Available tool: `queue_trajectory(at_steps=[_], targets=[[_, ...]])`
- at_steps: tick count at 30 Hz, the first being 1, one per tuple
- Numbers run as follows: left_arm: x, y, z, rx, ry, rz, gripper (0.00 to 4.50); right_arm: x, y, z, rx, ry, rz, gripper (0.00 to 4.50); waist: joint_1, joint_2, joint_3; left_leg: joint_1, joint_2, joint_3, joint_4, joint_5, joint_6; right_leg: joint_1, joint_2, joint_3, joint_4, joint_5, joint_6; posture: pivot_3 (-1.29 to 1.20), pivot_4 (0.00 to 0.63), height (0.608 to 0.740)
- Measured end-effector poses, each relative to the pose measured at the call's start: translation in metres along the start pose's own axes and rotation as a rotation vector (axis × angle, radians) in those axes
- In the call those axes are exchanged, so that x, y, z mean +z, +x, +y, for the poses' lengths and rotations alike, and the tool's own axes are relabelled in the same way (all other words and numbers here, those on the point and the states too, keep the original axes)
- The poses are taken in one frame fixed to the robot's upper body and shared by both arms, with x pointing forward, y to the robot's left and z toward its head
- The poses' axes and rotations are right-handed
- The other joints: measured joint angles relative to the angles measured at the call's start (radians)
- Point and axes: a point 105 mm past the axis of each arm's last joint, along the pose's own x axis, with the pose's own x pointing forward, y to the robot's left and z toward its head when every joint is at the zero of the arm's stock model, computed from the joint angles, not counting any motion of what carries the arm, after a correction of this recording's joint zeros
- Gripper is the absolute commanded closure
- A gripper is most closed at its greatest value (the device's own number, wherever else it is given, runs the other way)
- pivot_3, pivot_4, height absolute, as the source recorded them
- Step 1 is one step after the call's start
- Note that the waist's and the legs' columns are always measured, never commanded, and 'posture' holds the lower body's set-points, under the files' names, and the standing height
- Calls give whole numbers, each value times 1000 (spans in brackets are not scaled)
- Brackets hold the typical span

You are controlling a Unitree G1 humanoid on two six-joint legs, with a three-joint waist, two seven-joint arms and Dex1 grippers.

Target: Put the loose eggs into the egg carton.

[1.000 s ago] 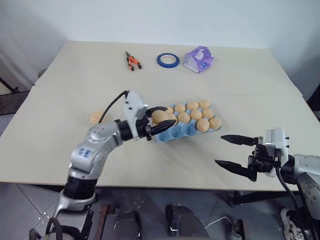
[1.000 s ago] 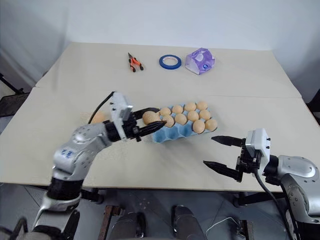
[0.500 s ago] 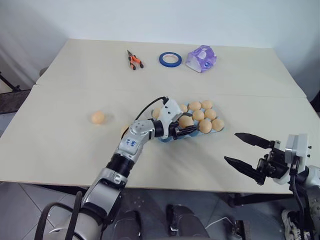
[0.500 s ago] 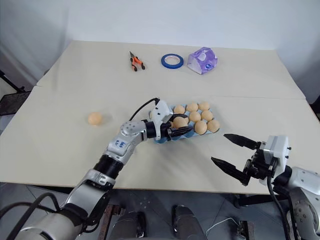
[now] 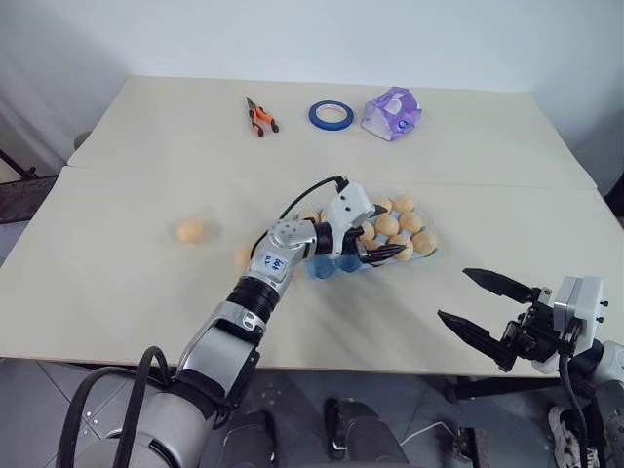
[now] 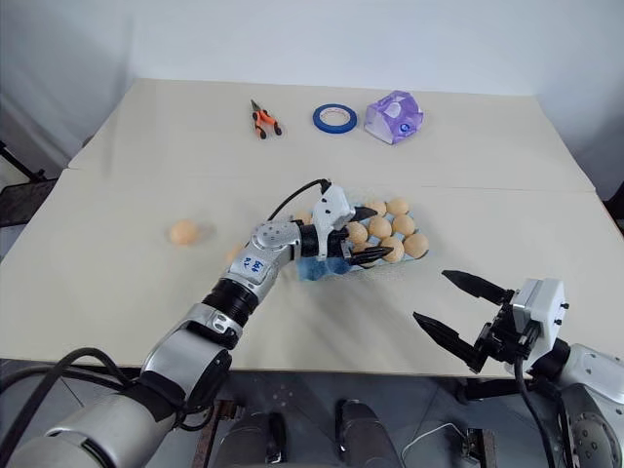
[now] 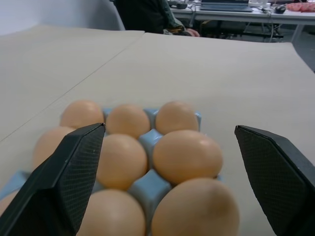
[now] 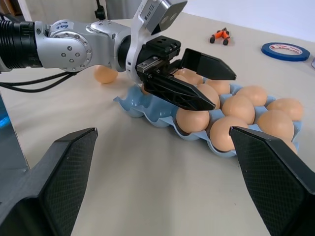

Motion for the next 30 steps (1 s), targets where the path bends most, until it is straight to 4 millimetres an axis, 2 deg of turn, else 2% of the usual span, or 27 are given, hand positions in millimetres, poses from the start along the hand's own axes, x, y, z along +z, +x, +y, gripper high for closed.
queue_trajectory(at_steps=[5,6,10,13,14,22,25,30], targets=[[3,-16,-4,8,22,-17,9,6,6,-4,20,-29,-14,0,0,1,0,0,2,0,0,0,0,0,0,0,1,0,0,0,150,740],[5,-24,-8,6,15,-38,9,6,9,-4,36,-28,-17,0,-3,1,0,1,3,1,0,0,-1,0,0,1,1,0,0,0,150,740],[5,-70,-26,-11,-54,-79,9,5,11,-4,60,-21,-7,0,-5,4,0,3,6,1,1,-2,-4,-1,1,1,9,-3,-3,0,150,740],[2,-108,-21,71,-95,-62,9,7,13,-5,92,-26,-8,0,-2,5,0,5,6,1,3,-1,-5,0,2,1,14,-5,-5,0,150,740],[0,-127,-22,98,-112,-51,9,8,14,-5,103,-24,-12,0,-5,5,0,7,6,1,3,-1,-5,1,2,1,15,-5,-6,0,150,740],[-15,-210,-17,344,-219,-10,9,8,20,-13,160,-11,0,0,-5,5,0,12,5,2,3,-1,-6,5,-1,2,13,-8,-12,0,150,740],[-23,-236,-16,477,-249,13,9,7,20,-16,169,-3,7,0,-5,5,0,12,5,2,2,-1,-6,6,-1,2,11,-8,-12,0,150,740],[-34,-264,-24,620,-297,56,9,8,21,-18,187,-1,9,0,-4,5,0,12,7,2,0,-2,-6,6,-1,1,8,-8,-12,0,150,740]])
